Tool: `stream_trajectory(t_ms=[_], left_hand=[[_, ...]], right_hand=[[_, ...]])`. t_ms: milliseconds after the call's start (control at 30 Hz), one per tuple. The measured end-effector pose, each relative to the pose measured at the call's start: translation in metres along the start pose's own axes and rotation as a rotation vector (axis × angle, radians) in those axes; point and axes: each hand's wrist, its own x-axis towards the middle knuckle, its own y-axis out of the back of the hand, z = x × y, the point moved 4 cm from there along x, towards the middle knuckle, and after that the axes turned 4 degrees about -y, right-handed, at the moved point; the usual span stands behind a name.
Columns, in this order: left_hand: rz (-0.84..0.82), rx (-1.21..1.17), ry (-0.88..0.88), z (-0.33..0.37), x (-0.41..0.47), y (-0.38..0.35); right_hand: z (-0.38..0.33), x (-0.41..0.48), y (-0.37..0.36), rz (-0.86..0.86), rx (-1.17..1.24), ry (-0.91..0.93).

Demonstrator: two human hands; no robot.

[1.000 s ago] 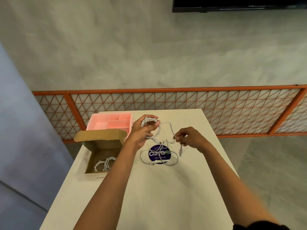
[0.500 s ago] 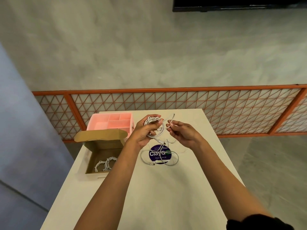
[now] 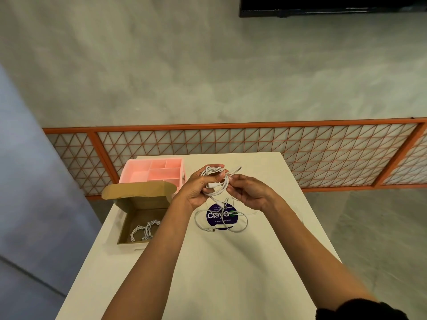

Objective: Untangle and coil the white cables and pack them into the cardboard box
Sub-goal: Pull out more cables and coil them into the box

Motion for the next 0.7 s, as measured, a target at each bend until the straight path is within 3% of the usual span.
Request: stream_trajectory(t_ms=[100,233,500,600,700], left_hand=[[-0.002,0.006,-0.041,-0.002,0.003,-0.002],[0.072,0.077,-0.122,-0.001,0.006,-0.001],[0.188,0.158,-0.205,0.001,0.010,0.006],[0.176,0.164,-0.229,0.001,0.011,0.007],[0.188,0.166,-0.245,0.001,0.011,0.005]], right_hand=[[0.003,-0.001,-0.006,-0.015,-0.064,-0.052],[0.003,-0.002,-0.008,-0.004,-0.355,-0.050],[-0.001,-0.009,-0.020,-0.169,-0.397,0.055],[-0.007,-0.008,-0.019,-0.107,-0.419,0.099],[-0.015,-0.008,-0.021,0.028,-0.586,0.130]])
